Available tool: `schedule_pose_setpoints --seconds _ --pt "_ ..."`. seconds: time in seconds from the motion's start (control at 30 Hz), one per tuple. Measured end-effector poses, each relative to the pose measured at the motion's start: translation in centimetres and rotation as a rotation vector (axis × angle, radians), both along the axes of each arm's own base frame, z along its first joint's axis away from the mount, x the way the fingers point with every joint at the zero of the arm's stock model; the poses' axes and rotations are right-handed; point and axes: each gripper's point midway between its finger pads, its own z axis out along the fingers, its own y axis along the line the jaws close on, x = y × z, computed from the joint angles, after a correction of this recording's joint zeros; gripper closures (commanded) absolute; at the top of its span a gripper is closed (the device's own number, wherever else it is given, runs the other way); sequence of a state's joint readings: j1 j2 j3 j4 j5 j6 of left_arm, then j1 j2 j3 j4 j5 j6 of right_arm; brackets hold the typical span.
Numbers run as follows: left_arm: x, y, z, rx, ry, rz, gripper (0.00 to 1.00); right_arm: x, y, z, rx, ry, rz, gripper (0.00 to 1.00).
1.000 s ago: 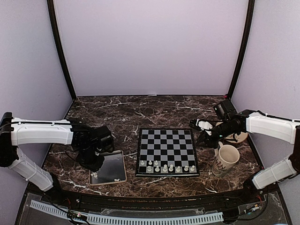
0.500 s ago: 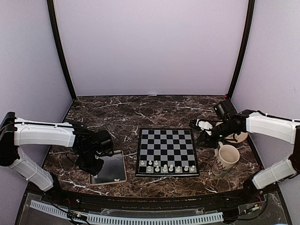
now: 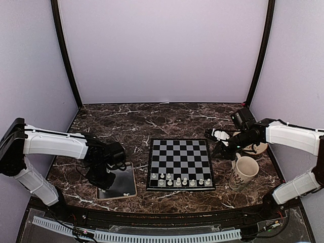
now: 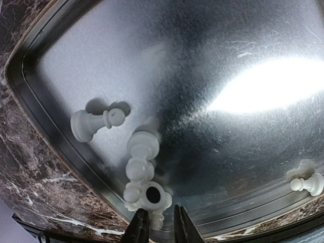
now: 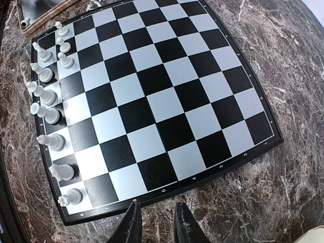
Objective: Set up the chess pieces on the board
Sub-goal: Pick up the pawn from the storage box, then place the pawn on d2.
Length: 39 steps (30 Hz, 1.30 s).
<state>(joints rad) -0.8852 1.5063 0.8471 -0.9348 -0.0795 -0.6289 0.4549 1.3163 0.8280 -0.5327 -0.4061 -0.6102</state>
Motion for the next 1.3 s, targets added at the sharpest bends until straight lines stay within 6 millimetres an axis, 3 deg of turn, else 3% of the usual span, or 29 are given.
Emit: schedule_pose_setpoints --seconds 0.37,0.5,0.8,1.03,1.3 --pt "0.0 -1.2 -0.4 -0.049 0.024 -0.035 0.92 0.0 0.0 0.0 -0.001 0.0 0.0 0.76" --pt "0.6 -2.6 0.2 -0.091 0.011 -0.066 0.94 0.0 0.0 0.0 -0.001 0.0 0.001 0.76" --pt "3.0 -8.3 4.2 -0.239 -0.085 -0.222 0.95 0.0 0.0 -0.1 -0.002 0.002 0.002 0.76" --pt "6.9 -13.9 6.8 -0.319 -0.17 -0.333 0.95 0.0 0.0 -0.1 -0.003 0.003 0.002 0.76" --pt "9.4 -19.8 5.9 -0.357 -0.187 -0.456 0.95 0.0 -0.1 -0.2 -0.006 0.003 0.0 0.76"
